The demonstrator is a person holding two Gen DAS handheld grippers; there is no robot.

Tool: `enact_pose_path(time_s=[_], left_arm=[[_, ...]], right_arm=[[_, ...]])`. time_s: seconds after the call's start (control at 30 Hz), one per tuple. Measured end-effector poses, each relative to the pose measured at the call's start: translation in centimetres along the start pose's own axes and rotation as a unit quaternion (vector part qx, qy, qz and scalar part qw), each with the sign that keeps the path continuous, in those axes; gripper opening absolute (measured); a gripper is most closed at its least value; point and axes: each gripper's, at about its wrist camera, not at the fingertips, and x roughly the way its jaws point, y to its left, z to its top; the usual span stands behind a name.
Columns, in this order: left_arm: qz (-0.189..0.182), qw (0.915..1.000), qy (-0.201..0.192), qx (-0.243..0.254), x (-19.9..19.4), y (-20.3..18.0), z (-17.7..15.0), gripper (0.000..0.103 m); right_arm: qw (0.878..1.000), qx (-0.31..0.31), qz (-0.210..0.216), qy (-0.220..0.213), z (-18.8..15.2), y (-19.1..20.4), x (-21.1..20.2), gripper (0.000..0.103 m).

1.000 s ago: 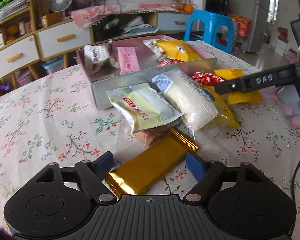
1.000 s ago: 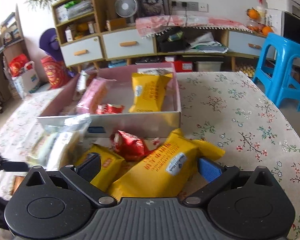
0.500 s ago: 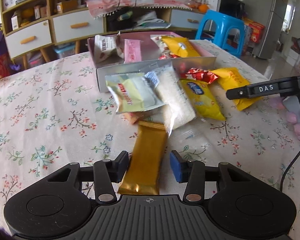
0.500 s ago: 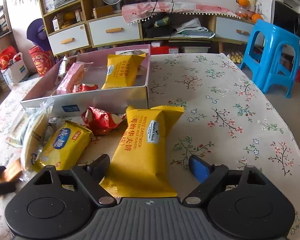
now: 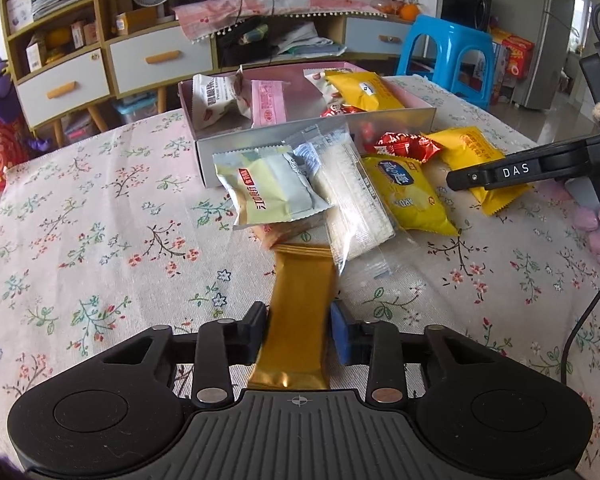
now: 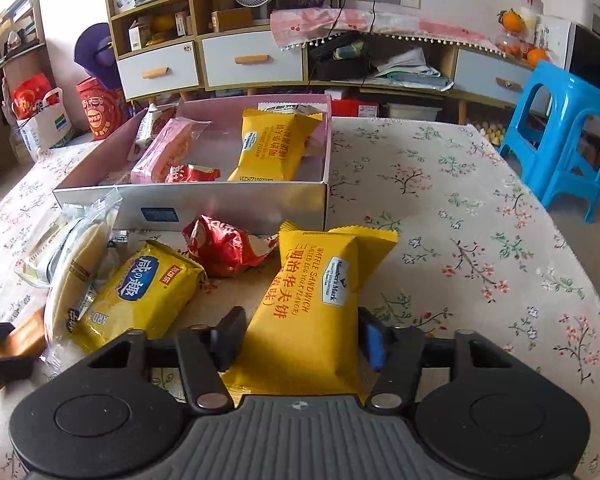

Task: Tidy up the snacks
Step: 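Grasp the gold wrapped bar with the left tool while the right tool grasps a large yellow bread bag, then carry the gold bar with the left tool while the right tool carries the yellow bag into the box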

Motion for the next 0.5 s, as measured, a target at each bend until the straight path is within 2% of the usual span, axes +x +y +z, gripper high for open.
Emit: enact_pose_path(time_s=[0.2, 0.5], left_arm=[[0.0, 0.9996, 0.0, -0.028, -0.5, 0.6, 0.2, 0.031], [-0.012, 0.9982, -0.027, -0.052, -2.6, 1.0, 1.0, 0.03]], right_arm=[[1.0, 0.011, -0.002, 0.004, 0.3, -0.1, -0.2, 0.035], [1.0, 0.014, 0.012, -0.011, 0.9, 0.4, -1.7, 0.034]])
